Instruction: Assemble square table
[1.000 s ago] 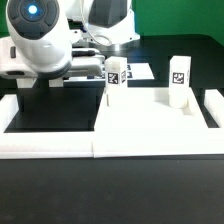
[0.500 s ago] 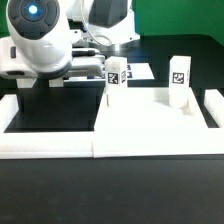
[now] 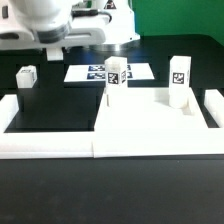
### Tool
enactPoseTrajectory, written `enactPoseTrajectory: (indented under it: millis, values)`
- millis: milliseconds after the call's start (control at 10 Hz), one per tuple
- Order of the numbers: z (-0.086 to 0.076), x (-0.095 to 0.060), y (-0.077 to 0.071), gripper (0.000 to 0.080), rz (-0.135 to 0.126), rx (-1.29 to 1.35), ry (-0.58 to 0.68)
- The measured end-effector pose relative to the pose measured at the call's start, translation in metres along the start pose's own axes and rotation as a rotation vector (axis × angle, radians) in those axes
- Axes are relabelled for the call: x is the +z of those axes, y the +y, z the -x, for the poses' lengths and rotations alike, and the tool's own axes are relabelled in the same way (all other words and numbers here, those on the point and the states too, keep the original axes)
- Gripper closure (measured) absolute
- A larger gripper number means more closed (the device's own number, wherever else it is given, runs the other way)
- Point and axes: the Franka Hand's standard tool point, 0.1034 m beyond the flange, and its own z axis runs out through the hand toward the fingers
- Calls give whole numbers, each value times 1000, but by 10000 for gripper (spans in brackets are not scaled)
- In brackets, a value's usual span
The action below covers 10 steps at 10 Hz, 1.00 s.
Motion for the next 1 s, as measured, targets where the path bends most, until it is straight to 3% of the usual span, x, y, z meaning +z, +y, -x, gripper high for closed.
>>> enactPoseTrajectory:
  millis: [100,200,300,400,500,600,700,800,900,1000]
  values:
    - [-8,-2,2,508,19,-8,155]
    - [-1,1,-2,508,16,-11,185]
    - [-25,-23,-5,508,41,-17,327]
    - [-34,-52,-9,508,41,-21,456]
    - [-41,-91,-17,508,-6,1,628]
    - [-46,-110,-27,508,3,22,692]
    - [-51,-110,-21,508,39,-4,868]
    - [-48,-104,-17,508,55,16,974]
    - [-52,-111,-15,508,98,30,1111]
    - [-66,-127,-38,508,99,91,1239]
